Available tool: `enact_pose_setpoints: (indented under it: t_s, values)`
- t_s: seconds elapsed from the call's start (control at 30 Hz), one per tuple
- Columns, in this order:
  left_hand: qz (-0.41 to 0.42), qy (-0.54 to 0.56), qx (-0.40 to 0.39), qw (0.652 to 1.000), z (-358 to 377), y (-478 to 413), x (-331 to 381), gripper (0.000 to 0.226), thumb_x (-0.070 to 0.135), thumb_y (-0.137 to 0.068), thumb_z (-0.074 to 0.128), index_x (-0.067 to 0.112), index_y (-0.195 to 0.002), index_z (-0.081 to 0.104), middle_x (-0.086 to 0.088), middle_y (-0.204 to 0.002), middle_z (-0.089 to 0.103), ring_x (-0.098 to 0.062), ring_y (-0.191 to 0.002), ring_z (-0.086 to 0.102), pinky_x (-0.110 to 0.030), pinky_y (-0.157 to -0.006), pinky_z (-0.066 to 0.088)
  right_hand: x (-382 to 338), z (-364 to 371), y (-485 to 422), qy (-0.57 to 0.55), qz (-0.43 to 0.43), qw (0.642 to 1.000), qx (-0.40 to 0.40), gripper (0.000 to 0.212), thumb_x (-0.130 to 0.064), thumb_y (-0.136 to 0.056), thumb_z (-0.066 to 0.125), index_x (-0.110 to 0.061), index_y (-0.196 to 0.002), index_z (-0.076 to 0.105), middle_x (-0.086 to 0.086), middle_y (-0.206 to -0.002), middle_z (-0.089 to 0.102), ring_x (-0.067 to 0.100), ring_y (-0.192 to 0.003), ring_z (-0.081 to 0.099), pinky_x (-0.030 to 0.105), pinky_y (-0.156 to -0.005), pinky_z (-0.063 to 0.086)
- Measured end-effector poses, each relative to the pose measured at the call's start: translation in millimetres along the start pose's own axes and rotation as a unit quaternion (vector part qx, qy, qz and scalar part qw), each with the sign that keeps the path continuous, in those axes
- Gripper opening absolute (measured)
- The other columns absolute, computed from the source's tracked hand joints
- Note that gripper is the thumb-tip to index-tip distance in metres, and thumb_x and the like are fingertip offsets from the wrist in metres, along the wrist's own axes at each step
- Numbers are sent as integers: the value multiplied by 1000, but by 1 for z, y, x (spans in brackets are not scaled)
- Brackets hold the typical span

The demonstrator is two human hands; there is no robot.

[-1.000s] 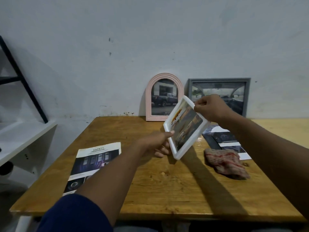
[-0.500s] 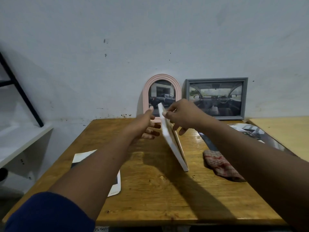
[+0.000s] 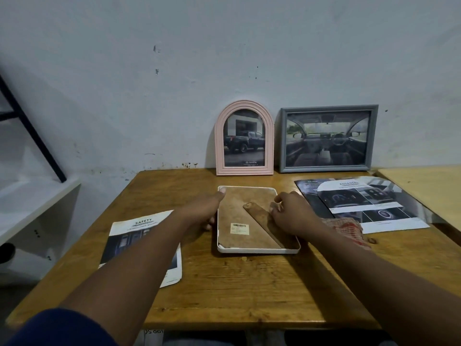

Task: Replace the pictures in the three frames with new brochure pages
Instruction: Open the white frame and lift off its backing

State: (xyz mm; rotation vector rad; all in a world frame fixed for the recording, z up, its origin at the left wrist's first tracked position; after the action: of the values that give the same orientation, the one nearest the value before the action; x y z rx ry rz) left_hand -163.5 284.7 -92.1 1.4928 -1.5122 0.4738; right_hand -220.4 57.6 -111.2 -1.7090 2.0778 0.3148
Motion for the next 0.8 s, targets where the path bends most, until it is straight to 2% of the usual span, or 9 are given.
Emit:
enact_pose_setpoints:
  t_s: [0.1,0.17,0.23,0.3,0.37,0.47,0.53,0.63,0.8]
  values:
    - [15,-43,53,998,7,-6,-6,56,63,-101,36,17,-116,65,-4,-95,66,-22,-87,64,-35,-75,54,1,5,0,11,-14,1000,14,42,-39,-97,54,-17,-132,54,10,-133,51,27,-114,55,39,-94,48]
    - [67,-160,106,979,9,-11,-11,57,64,-100,35,19,-108,69,0,-98,69,-22,-93,65,-44,-88,55,1,5,-3,13,-16,1000,11,44,-40,-97,54,-17,-135,53,10,-136,49,27,-116,55,40,-97,48]
    - [104,-259,168,945,13,-12,-14,56,65,-100,34,22,-106,70,1,-100,70,-20,-92,64,-46,-87,56,0,4,-9,18,-26,999,5,48,-40,-97,55,-17,-138,50,8,-140,47,26,-121,52,41,-100,48]
    - [132,-272,205,931,18,-15,-18,55,63,-101,34,22,-119,66,0,-113,67,-20,-101,62,-45,-88,55,-2,3,-18,28,-40,999,2,51,-42,-97,54,-18,-141,47,7,-142,47,26,-126,49,42,-101,47]
    - [160,-267,204,928,25,-20,-21,60,63,-101,31,21,-137,55,-3,-137,58,-25,-122,55,-49,-100,49,-6,4,-28,39,-52,998,0,53,-44,-97,53,-19,-143,44,6,-144,48,26,-128,47,43,-102,46]
    - [180,-267,162,933,36,-25,-21,69,63,-102,27,20,-157,31,-4,-163,32,-26,-150,27,-48,-120,28,-11,7,-43,67,-63,996,-20,56,-45,-96,52,-18,-144,41,8,-143,50,28,-128,47,46,-101,46]
    - [186,-274,141,933,41,-28,-22,72,63,-102,24,20,-161,21,-3,-167,22,-23,-155,14,-46,-124,17,-13,10,-47,97,-65,993,-19,56,-47,-97,49,-18,-144,40,10,-137,54,29,-122,50,46,-96,48]
    - [181,-262,133,939,43,-30,-24,73,63,-103,22,20,-161,18,-2,-169,18,-20,-156,10,-45,-125,13,-15,21,-46,113,-65,991,21,50,-46,-98,45,-14,-138,44,14,-123,61,30,-111,55,41,-87,49]
    - [172,-257,133,942,43,-26,-23,74,63,-103,20,18,-162,18,-3,-169,17,-19,-156,8,-40,-124,9,-14,29,-55,84,-38,994,61,50,-52,-93,47,-17,-128,49,10,-124,62,30,-118,52,45,-98,40]
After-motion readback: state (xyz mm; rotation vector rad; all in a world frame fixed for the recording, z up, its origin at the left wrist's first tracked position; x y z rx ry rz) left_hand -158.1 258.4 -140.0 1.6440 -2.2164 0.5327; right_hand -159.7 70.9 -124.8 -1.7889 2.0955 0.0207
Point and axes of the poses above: each hand's wrist, its own y-axis away from the middle knuckle, its own z-axis out of the palm, x = y × z, the point moved 1 cm from there along -y, towards the middle knuckle
